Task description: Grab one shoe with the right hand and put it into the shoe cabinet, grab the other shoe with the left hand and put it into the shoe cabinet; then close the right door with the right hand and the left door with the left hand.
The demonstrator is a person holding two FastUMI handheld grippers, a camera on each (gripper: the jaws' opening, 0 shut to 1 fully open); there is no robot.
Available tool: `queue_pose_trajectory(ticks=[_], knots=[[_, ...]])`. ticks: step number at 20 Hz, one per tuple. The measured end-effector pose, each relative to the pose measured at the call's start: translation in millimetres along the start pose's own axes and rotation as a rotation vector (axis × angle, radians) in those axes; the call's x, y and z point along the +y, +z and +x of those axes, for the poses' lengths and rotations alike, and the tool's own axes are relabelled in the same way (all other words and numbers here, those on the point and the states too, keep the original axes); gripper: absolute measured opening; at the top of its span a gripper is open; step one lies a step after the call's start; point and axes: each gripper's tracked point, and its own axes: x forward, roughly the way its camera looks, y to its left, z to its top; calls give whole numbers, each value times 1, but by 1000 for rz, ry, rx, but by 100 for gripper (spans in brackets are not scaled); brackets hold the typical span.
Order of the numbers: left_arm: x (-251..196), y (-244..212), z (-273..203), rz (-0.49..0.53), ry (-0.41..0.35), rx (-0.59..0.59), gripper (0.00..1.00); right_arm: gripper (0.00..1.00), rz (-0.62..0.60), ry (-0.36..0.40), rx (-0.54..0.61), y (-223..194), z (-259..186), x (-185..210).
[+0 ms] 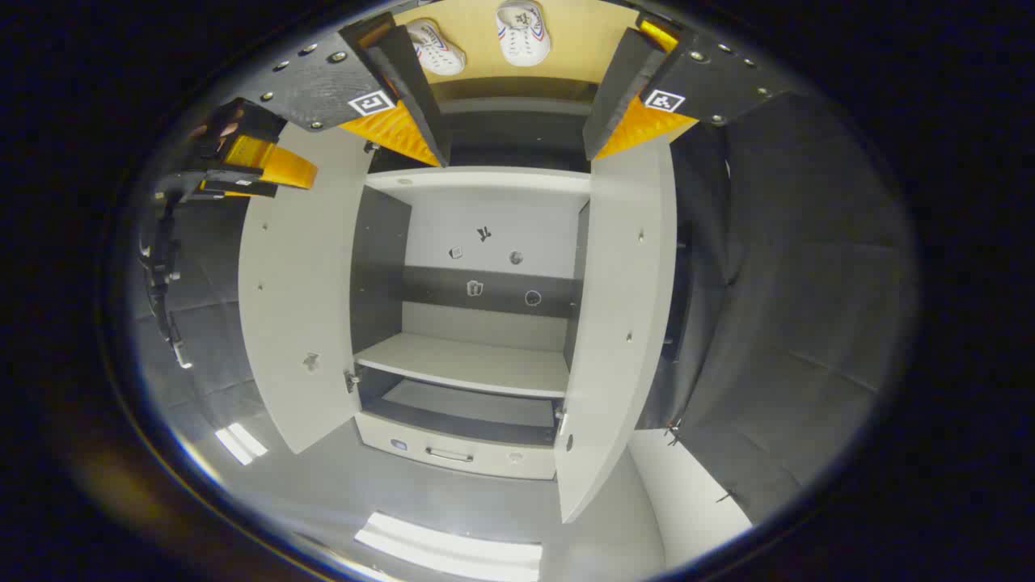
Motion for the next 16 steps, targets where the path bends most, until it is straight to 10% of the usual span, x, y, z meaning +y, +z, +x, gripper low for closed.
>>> queue_pose_trajectory(ticks=[16], knots=[[0,-21,-3,31,1,45,94,98,-9,14,62,-14,14,5]])
